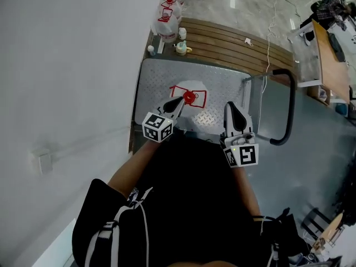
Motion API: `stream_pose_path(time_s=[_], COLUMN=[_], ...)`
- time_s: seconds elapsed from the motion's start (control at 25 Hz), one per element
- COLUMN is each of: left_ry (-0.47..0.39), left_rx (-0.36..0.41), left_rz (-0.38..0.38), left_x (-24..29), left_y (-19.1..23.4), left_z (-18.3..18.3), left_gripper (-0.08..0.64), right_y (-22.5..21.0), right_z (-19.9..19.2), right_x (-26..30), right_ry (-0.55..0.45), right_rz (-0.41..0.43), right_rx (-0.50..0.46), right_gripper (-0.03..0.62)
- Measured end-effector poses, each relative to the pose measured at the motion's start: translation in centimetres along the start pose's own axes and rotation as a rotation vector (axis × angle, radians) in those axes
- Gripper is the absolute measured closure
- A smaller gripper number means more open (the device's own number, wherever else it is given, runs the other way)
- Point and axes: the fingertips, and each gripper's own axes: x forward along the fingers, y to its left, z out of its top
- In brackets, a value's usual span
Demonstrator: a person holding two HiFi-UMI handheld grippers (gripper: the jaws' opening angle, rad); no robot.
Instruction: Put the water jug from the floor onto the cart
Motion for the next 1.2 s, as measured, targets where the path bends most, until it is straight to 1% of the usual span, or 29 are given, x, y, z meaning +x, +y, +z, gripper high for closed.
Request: stream_pose_path(time_s=[0.04,0.12,0.2,0.28,0.4,0.48,0.56,0.64,0.8,0.92,1.2], left_ry=[-0.024,-0.06,-0.08,-0.096,-0.112,-0.11,-0.109,-0.115,-0.14,-0.148,-0.142], left_rx=[0.04,0.093,0.097,0.094,0.11,0.083,0.062,0.08,0.12,0.118,0.103], left_rz=[0.001,-0.041,-0.075,-0.058,-0.038,-0.041,-0.027,-0.006,0.013,0.026,0.079], left_x=[-0.3,-0.5,-0.7,-1.0,-1.4,-1.3,-1.2,-1.4,-2.0,-2.3,-3.0], left_y=[-0.9,-2.9,-4.1,-4.2,-3.7,-3.2,-2.6,-2.3,-2.3,-2.3,-0.9], left_z=[0.9,1.8,1.9,1.9,2.4,2.3,2.2,2.3,2.8,2.9,2.6], left_gripper=[0.541,0.541,0.541,0.541,0.541,0.541,0.541,0.541,0.541,0.541,0.541], right_y=[0.1,0.4,0.8,1.4,1.8,2.1,2.6,3.1,2.6,2.6,3.8], right_z=[0.2,0.1,-0.2,0.0,0.7,0.5,0.1,-0.3,-0.4,-0.3,-0.1], right_x=[0.1,0.2,0.4,0.7,0.9,0.8,0.7,0.4,-0.4,-0.3,0.7], right_ry=[-0.003,0.0,0.007,0.003,-0.02,-0.018,-0.003,0.007,0.01,0.005,-0.008], right_rz=[0.007,0.016,0.018,0.022,0.027,0.033,0.044,0.046,0.011,0.009,0.052], right_rx=[-0.024,-0.04,-0.038,-0.058,-0.079,-0.079,-0.095,-0.104,-0.103,-0.113,-0.125], right_gripper=[0.573,0.574,0.574,0.574,0.574,0.574,0.574,0.574,0.574,0.574,0.574])
